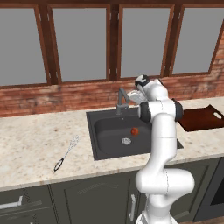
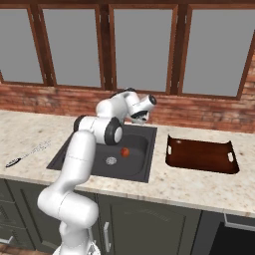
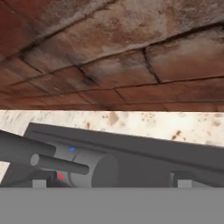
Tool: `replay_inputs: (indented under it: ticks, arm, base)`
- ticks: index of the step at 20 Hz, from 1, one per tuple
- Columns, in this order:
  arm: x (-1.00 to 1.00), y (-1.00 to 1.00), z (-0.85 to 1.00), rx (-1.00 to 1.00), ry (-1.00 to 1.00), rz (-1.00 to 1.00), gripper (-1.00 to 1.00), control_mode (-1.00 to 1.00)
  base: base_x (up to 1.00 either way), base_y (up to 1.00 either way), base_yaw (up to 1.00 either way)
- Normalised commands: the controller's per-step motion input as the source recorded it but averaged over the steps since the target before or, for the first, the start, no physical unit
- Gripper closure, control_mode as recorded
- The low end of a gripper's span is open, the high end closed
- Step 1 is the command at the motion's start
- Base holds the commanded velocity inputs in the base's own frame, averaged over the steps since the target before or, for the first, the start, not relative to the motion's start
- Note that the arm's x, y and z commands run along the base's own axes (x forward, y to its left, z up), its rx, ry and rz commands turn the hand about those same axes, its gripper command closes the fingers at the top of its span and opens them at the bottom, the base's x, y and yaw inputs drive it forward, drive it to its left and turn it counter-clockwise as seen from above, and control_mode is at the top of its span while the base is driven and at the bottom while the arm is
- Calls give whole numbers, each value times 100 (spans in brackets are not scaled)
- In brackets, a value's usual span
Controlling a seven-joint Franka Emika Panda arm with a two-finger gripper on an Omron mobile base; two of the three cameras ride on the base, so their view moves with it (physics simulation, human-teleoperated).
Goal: Pick up all produce items and place them in the sink. Turn on the sink faucet to wash them. Then turn the sink off and put them in the tray.
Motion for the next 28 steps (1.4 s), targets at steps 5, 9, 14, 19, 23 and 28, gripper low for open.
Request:
replay_inputs:
  ticks: [5, 9, 14, 19, 23, 28]
  arm:
    - [-4, 2, -3, 0, -9, 7, -100, -100]
    - [-3, 10, 0, 0, -15, 6, -100, -100]
    - [-16, 13, 0, 0, -18, 6, -100, -100]
    - [0, 14, 0, 0, -14, 5, -100, -100]
    - [-2, 13, 0, 0, -10, 4, -100, -100]
    - [3, 8, 0, 0, -3, 1, -100, -100]
  base:
    - [0, 0, 0]
    - [0, 0, 0]
    - [0, 0, 0]
    - [0, 0, 0]
    - [0, 0, 0]
    - [0, 0, 0]
